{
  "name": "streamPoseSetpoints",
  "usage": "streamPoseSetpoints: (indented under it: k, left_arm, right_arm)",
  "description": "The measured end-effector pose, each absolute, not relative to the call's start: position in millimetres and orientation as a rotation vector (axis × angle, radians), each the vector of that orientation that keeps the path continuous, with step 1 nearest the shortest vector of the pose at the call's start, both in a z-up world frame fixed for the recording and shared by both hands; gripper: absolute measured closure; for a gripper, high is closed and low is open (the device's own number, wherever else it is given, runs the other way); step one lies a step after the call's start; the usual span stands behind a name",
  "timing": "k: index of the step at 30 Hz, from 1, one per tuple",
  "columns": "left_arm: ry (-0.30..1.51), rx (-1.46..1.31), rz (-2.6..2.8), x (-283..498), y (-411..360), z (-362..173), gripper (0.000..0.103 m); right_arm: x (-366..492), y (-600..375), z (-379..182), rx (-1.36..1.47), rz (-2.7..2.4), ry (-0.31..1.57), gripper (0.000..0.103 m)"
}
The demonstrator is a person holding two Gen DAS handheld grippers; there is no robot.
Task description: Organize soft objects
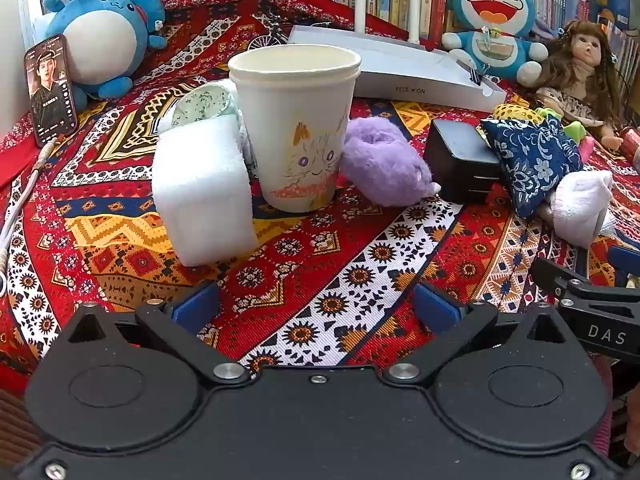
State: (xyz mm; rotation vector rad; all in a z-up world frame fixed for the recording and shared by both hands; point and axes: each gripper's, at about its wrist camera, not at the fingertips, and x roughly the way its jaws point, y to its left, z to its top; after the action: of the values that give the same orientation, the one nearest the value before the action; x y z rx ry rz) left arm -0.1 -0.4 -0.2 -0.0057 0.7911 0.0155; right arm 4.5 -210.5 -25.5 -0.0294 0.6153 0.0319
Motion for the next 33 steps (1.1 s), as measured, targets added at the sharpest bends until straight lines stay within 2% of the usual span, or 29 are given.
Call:
streamPoseSetpoints:
  k: [33]
  left_arm:
    - [0.799,-0.003,0.016,-3.5,4.9,-0.1,0.000]
  right_arm:
    - [4.6,-210.5,-25.1,-0.031,0.032,0.617,0.000]
